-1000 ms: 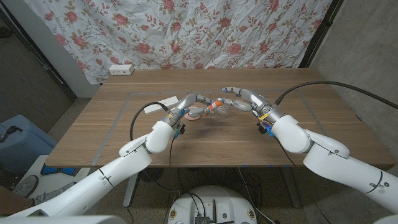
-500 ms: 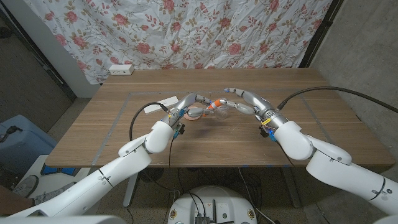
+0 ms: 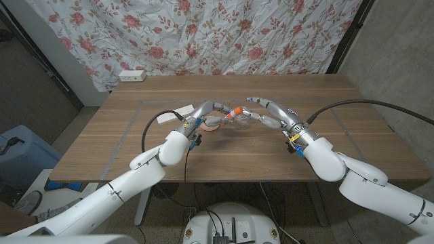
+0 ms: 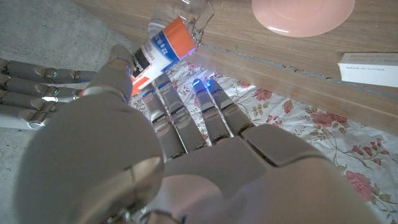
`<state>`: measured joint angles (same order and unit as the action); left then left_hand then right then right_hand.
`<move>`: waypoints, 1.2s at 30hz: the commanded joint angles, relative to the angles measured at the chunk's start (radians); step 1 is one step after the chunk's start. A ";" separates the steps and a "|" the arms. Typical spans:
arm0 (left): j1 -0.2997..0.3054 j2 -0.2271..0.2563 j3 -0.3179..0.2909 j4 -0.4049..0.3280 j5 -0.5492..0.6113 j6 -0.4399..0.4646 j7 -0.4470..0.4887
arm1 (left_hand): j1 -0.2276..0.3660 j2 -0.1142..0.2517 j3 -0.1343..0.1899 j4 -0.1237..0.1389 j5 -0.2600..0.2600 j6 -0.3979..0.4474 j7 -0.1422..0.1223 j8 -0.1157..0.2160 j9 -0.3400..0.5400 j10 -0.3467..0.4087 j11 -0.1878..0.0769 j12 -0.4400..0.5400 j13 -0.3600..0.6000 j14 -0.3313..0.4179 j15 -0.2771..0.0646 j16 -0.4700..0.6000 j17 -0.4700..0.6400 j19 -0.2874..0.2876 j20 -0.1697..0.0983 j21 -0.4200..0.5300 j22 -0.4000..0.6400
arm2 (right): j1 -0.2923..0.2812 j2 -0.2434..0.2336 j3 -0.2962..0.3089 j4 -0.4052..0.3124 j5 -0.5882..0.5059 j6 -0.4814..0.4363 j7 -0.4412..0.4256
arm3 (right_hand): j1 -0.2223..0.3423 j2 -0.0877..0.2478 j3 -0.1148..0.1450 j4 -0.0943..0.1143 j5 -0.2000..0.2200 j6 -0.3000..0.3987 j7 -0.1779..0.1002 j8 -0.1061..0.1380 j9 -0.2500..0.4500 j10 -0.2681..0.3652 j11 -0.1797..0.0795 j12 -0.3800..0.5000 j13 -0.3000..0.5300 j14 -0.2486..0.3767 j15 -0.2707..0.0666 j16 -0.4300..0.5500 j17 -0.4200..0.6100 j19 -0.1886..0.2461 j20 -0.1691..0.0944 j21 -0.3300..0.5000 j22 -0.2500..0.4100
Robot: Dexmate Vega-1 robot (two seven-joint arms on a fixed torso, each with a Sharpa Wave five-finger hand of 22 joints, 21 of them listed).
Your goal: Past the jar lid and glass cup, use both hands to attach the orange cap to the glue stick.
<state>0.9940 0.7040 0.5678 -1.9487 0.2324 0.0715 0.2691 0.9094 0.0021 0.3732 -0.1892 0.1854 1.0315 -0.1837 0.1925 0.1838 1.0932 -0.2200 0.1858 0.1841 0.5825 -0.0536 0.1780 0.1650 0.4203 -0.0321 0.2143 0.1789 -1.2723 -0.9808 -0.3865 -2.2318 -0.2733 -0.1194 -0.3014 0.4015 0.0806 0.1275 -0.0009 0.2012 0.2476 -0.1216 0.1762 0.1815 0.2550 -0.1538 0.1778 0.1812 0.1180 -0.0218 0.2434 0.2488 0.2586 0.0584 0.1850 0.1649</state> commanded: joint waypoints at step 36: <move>-0.021 -0.005 0.010 0.008 0.002 0.009 -0.012 | -0.033 0.040 0.031 0.021 0.003 0.053 0.030 0.007 0.004 0.003 -0.003 0.003 0.005 0.011 -0.126 0.000 0.001 0.007 0.003 0.000 0.005 | -0.014 0.068 0.016 0.076 -0.102 0.183 0.057 | -0.085 0.048 -0.002 0.045 0.001 0.031 -0.013 0.019 -0.003 0.032 -0.016 0.014 0.001 -0.029 -0.016 -0.001 0.014 -0.036 -0.031 -0.003 0.006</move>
<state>0.9812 0.7035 0.5725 -1.9473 0.2349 0.0771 0.2604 0.9094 0.0021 0.3732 -0.1892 0.1846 1.0315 -0.1837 0.1925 0.1838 1.0930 -0.2198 0.1839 0.1839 0.5825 -0.0536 0.1780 0.1628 0.4203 -0.0321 0.2143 0.1789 -1.3023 -0.9292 -0.3595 -2.1663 -0.3584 0.0507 -0.2872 0.3223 0.1279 0.1218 0.0375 0.2011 0.2696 -0.1359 0.1888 0.1768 0.2753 -0.1662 0.1856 0.1815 0.0963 -0.0357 0.2435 0.2581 0.2259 0.0265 0.1851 0.1649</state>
